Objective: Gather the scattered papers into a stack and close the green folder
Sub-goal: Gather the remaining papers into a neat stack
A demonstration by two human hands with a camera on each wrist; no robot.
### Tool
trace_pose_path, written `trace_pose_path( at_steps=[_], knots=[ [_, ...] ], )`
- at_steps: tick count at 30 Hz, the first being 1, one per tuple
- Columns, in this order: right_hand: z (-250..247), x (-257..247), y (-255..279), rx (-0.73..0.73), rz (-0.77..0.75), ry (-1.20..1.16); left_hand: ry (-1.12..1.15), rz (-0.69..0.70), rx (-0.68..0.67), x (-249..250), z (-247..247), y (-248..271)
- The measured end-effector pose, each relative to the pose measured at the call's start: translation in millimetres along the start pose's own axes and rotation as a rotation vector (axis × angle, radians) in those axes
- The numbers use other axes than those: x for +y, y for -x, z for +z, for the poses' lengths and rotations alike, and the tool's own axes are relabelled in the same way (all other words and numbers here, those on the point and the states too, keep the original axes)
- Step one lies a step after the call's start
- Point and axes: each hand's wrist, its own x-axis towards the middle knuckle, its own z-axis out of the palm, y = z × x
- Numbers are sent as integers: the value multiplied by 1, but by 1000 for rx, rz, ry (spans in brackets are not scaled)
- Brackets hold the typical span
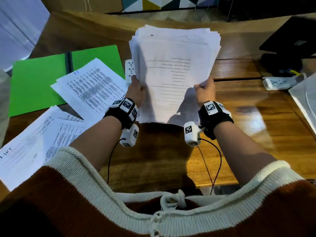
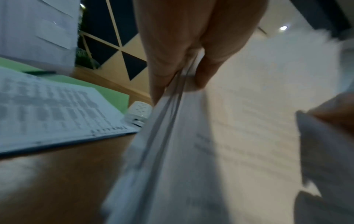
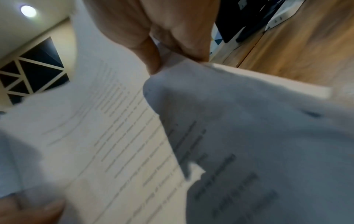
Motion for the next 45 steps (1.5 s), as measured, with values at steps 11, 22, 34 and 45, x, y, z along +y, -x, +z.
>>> trace_pose_path(
  at_steps=[11, 22, 34, 45],
  knots=[
    [-2, 56, -3, -243, 429, 534, -177, -304, -438, -29, 47, 6],
    [-3, 59, -7, -410, 368, 473, -144, -291, -467, -35, 47, -1],
    [70, 3, 15, -339, 64, 963, -361, -275, -207, -79, -43, -23],
    [189, -51, 54, -678, -395, 986, -571, -419, -250, -190, -150, -47]
  ],
)
